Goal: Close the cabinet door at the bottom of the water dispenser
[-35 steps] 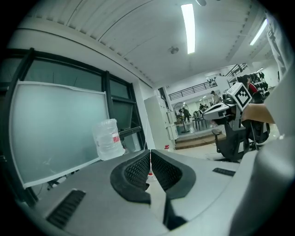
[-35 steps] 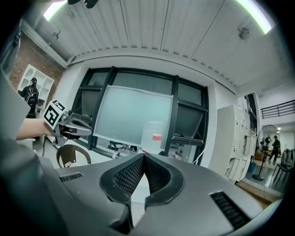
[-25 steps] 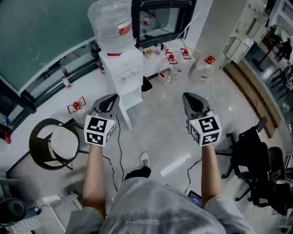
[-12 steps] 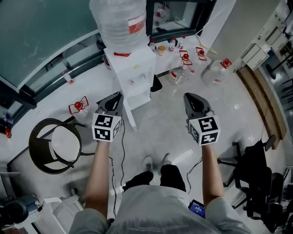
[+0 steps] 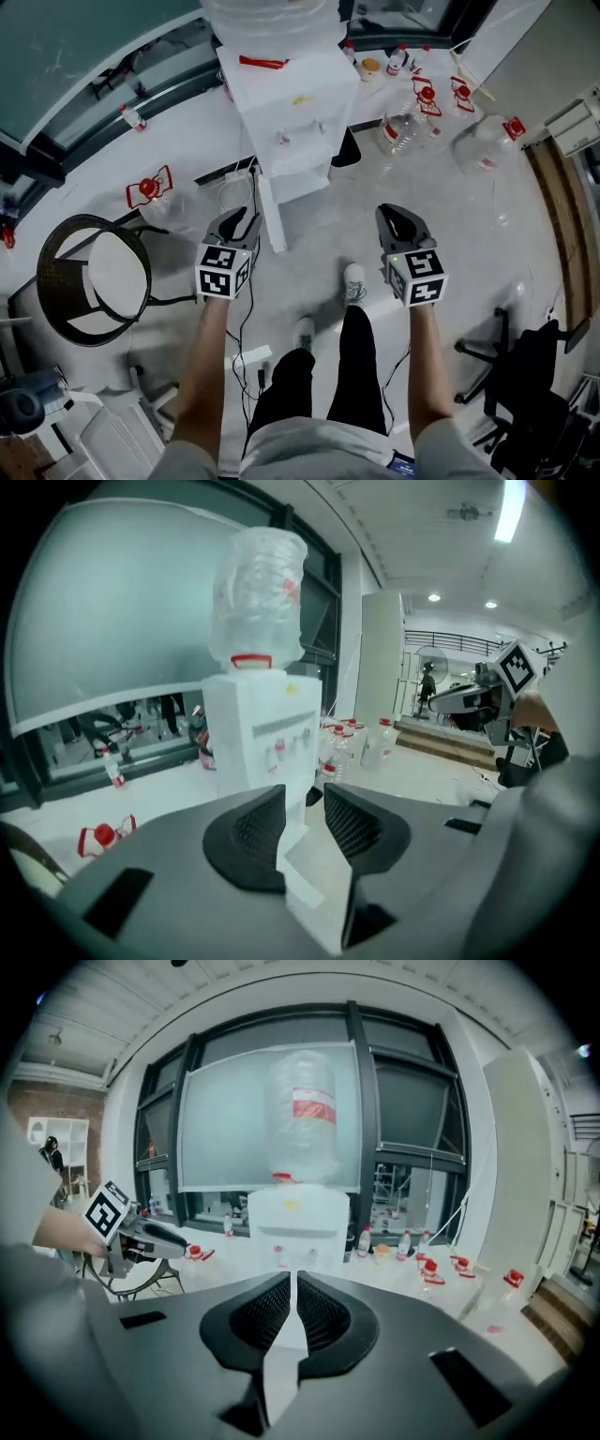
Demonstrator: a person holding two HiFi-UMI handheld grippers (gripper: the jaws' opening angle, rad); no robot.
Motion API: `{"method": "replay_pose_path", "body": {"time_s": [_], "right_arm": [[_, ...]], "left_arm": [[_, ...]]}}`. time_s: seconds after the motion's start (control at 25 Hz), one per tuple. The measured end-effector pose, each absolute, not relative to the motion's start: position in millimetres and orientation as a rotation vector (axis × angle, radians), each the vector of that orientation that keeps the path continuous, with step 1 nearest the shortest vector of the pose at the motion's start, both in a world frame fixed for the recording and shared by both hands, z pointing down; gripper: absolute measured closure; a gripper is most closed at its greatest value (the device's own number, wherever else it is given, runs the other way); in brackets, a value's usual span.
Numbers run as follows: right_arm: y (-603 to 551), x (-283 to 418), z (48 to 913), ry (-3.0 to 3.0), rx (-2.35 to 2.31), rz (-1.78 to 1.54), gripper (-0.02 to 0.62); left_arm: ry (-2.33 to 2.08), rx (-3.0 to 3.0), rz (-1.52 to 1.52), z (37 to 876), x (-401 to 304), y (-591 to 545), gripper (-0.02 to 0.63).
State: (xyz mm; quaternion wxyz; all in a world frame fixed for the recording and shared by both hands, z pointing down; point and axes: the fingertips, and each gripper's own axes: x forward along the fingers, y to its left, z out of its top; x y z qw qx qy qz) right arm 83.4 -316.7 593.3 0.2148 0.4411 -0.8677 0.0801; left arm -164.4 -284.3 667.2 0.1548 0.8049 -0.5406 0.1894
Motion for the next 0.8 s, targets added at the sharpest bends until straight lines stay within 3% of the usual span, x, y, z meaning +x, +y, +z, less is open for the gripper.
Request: {"method": "replay_pose_path", "body": {"time_s": [0.4,0.8], "right_arm": [[-345.8,55.9,804.0,-2.380,1.064,0.387,0.483],[-332.4,46.2,908.0,-2.326,0.964,0.495,0.472]], "left_arm": [[-1.424,2.070,0.591,895.3,-149.6,-266.4,0.397],[-1.296,1.942,0.627,1020.3,-139.0,-237.0,0.368]]}}
